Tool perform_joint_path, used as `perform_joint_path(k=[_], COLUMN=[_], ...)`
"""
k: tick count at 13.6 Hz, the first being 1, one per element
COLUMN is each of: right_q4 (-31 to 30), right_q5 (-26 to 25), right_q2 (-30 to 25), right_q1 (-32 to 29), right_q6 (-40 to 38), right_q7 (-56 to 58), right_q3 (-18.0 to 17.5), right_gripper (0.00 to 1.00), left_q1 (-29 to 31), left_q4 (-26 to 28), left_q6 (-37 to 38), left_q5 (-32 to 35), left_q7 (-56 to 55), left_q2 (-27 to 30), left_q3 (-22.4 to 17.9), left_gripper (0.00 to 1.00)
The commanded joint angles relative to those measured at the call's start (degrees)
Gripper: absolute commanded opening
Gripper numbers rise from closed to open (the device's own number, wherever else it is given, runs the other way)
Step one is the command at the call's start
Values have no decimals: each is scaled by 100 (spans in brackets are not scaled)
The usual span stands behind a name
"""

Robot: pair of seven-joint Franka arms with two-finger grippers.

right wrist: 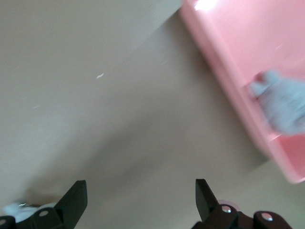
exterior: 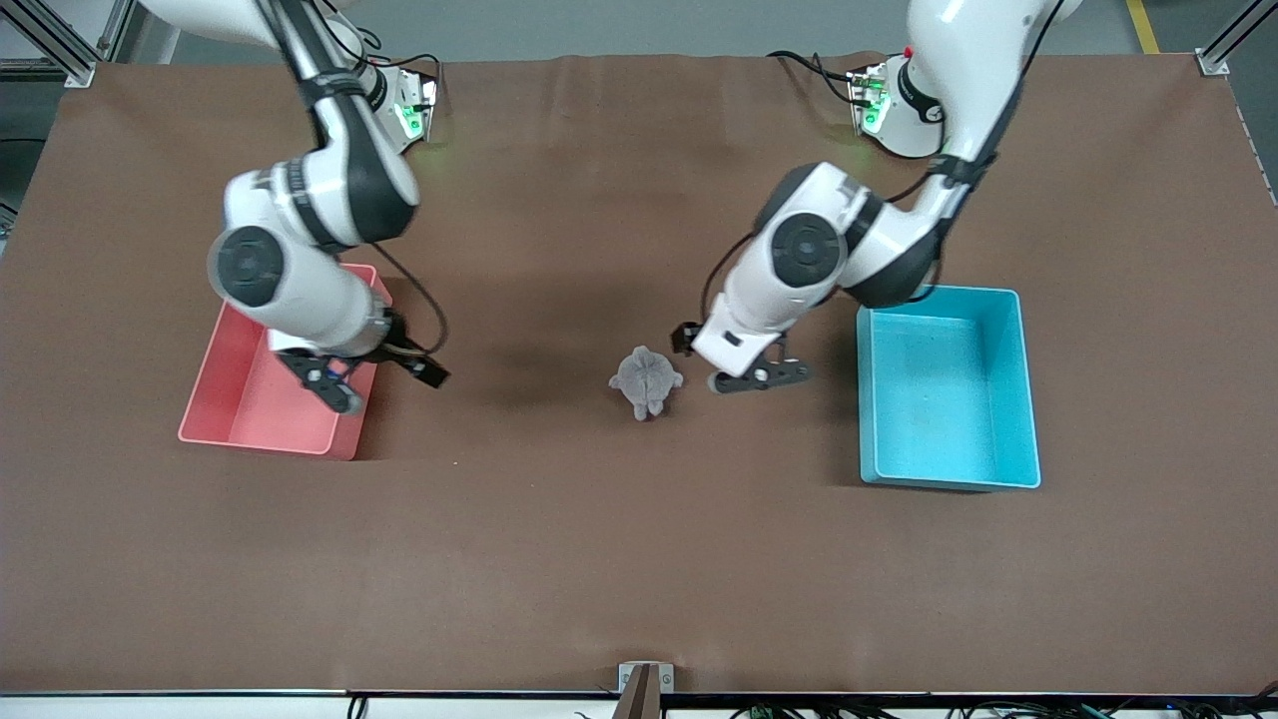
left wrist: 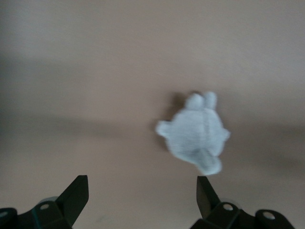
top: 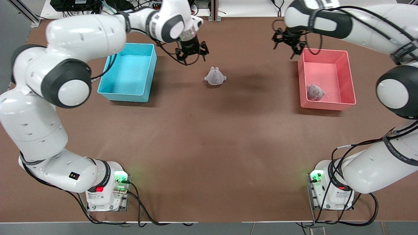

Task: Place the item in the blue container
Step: 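Grasp the plush with the left gripper while the right gripper grasps another plush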

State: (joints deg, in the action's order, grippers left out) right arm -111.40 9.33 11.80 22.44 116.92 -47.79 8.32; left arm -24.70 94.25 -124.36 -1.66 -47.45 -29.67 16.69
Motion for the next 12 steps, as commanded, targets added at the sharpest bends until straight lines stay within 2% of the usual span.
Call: perform_joint_path(k=[1,3,7,9,12], right_q4=[-558,-584,-786,-970,-1585], right_q5=[104,69,60,60,60], right_q2=[-389,-398,-380,-319,-223], right_q1=[-651,-916,-1750,-1857,-1901], right_q6=[-19,-222,-179,83,952], right_q7=[779,954,2105,2238,2397], right_q3=[-111,-103,-111,-111,-111], right_gripper=[100,100,100,100,100], left_q1=[-367,-552,-676,-693,-729], left_q4=[-844,-1118,-1128,-1128,-1110], left_q6=[8,-227,-1370,-1591,-1600], left_q5=[516,771,904,904,1079], left_q7=[-265,-256,-212,-203,-203], left_q2=[-766,-1127,-1664,-1779,-1814], left_q3=[-52,-69,-87,-105,-105], left_gripper=[100,100,100,100,100])
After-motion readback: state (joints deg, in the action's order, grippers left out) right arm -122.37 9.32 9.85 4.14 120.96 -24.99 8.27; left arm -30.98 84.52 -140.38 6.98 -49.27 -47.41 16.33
